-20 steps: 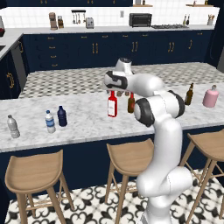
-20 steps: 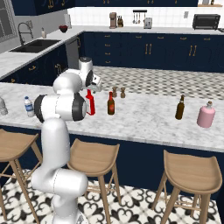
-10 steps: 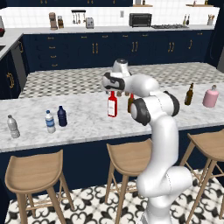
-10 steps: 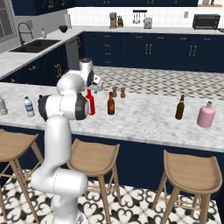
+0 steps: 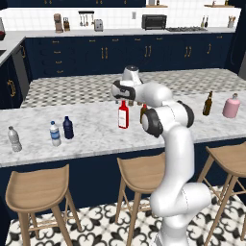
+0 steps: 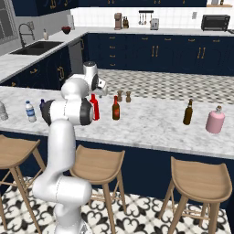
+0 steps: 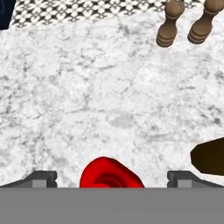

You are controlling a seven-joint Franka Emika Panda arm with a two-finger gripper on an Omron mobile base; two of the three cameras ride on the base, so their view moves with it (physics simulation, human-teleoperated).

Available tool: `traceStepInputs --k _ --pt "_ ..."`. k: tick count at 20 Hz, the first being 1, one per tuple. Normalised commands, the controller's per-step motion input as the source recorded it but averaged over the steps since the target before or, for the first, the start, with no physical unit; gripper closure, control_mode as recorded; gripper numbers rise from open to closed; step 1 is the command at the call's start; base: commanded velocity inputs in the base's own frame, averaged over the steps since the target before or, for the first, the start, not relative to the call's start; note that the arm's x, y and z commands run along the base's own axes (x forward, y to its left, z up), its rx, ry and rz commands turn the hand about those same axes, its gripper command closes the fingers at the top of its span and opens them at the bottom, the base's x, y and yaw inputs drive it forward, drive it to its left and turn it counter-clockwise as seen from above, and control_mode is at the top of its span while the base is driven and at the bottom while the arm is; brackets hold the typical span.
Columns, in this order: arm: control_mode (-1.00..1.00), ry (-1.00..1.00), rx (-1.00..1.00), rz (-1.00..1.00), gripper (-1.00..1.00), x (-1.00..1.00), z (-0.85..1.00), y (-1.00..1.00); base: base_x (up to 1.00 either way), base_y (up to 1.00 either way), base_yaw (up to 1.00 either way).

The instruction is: Move the plastic bottles in the middle to the plastics group, and the glass bottles in the middle to the glass group.

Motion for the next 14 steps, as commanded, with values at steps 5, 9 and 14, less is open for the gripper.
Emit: traceStepInputs --k 5,9,14 --pt "-1.0 0.0 0.0 0.0 1.0 0.07 -0.13 0.01 0.0 0.0 0.0" --pt "-1.0 0.0 0.0 0.0 1.0 -0.03 -0.1 0.0 0.0 0.0 0.0" --pt "-1.0 0.0 0.0 0.0 1.0 -0.29 -0.11 0.0 0.0 0.0 0.0"
